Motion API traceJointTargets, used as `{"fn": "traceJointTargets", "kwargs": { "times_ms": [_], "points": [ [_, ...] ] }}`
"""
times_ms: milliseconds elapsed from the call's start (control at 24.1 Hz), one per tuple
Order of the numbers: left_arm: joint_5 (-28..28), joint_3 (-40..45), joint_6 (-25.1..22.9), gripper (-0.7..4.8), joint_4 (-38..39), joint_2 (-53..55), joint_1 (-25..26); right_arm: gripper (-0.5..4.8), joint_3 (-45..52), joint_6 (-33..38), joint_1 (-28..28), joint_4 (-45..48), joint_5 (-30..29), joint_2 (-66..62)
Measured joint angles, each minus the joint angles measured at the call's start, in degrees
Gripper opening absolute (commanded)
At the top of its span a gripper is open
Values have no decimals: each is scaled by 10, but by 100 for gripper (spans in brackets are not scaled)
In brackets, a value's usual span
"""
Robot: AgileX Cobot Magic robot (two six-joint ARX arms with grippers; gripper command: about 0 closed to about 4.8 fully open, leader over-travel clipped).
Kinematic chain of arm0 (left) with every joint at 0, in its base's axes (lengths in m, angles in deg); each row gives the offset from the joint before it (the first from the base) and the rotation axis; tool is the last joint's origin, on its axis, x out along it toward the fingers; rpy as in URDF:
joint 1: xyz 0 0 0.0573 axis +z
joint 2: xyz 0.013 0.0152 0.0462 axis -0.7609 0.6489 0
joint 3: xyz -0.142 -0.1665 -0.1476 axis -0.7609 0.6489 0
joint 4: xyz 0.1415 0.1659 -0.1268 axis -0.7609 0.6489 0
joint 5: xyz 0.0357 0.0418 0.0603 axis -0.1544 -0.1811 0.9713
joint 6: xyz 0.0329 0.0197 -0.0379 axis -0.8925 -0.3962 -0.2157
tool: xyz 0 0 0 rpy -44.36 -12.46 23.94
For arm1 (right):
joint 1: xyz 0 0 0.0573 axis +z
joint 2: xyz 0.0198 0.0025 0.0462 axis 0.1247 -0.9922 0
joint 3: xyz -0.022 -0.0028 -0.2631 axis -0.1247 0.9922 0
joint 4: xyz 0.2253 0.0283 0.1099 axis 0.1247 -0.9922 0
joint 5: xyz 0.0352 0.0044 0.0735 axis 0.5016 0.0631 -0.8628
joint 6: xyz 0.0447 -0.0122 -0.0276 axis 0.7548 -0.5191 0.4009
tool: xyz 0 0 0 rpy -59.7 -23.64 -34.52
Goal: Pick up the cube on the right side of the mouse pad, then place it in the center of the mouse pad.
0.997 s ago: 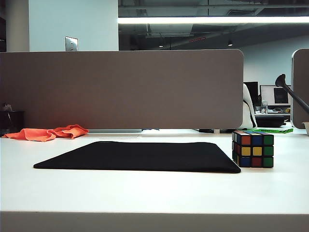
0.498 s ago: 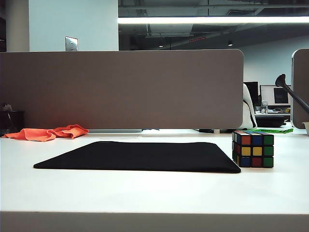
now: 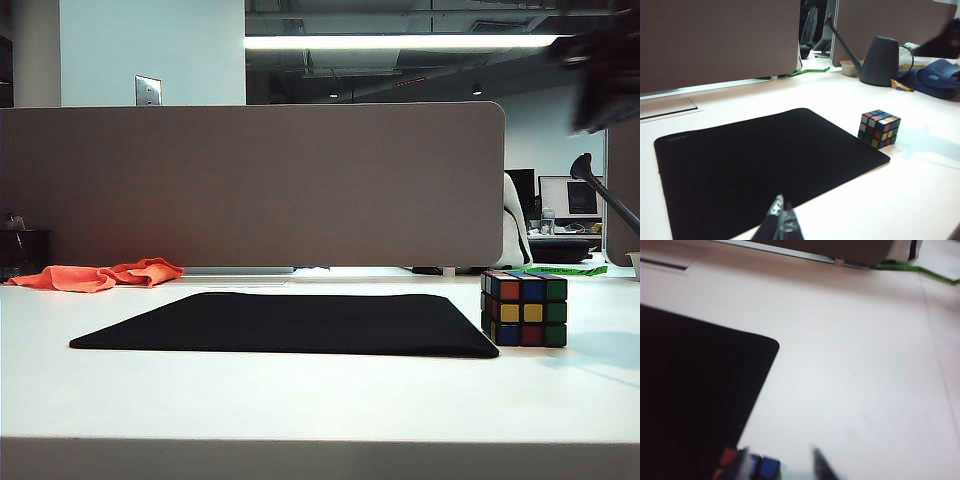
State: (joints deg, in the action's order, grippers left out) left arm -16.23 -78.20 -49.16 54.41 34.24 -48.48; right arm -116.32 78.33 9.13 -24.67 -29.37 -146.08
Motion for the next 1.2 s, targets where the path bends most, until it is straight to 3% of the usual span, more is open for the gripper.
{"fn": "traceJointTargets", "kwargs": {
  "times_ms": [83, 166, 291, 623, 1205],
  "points": [
    [1, 0, 0, -6, 1, 0, 0, 284, -40, 59, 17, -1, 18, -57],
    [1, 0, 0, -6, 0, 0, 0, 312, -73, 107, 28, -15, 20, -98],
    [2, 0, 0, -6, 1, 0, 0, 474, -121, 159, 34, -63, 20, -170],
    [2, 0, 0, -6, 1, 0, 0, 479, -142, 201, 41, -106, -17, -242],
    [2, 0, 0, -6, 2, 0, 0, 479, -143, 207, 41, -126, -17, -306]
  ]
}}
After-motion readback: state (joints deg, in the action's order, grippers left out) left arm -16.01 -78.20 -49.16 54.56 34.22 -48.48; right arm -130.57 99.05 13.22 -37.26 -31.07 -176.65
